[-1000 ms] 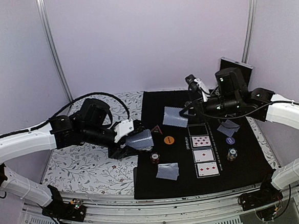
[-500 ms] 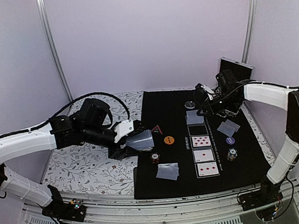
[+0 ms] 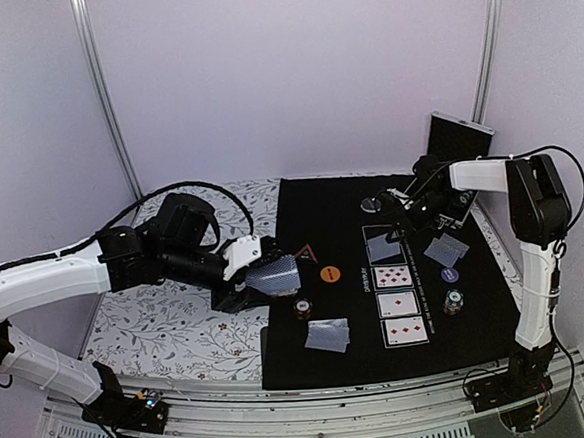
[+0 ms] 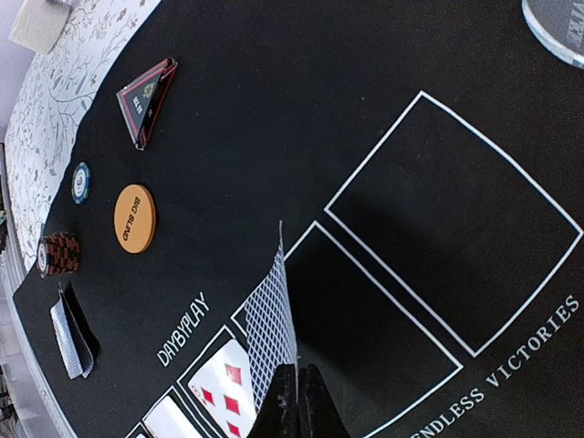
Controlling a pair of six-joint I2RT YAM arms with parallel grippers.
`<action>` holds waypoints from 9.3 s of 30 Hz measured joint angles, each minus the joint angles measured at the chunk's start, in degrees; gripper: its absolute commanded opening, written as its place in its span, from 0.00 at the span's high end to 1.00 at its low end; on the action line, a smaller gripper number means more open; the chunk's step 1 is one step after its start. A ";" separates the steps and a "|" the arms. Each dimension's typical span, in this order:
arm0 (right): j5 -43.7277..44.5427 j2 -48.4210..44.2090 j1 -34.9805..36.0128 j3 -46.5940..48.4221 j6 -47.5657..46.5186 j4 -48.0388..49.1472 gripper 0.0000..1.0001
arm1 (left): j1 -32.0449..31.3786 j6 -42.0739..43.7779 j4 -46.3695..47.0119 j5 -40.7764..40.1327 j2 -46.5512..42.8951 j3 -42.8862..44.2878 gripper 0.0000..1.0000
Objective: Distribute texas hold em gaming equipment
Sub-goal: Place the poker card in the community card area, then pick up the poker card from the face-down deck piles, then place the poker card in the community card area, then place the face-down deck piles at the center of the board.
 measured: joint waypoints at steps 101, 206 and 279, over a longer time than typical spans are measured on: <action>5.20 -21.94 39.52 -17.94 35.04 39.56 0.11 | 0.33 -1.38 0.13 -0.20 0.83 -0.09 0.46; 5.95 17.81 -0.79 20.13 -29.59 1.75 0.98 | 3.98 -0.31 1.38 1.42 5.16 -0.11 0.45; 19.30 -40.61 16.92 -19.43 -2.91 23.76 0.01 | 21.18 -24.50 11.17 -13.55 31.65 0.57 0.02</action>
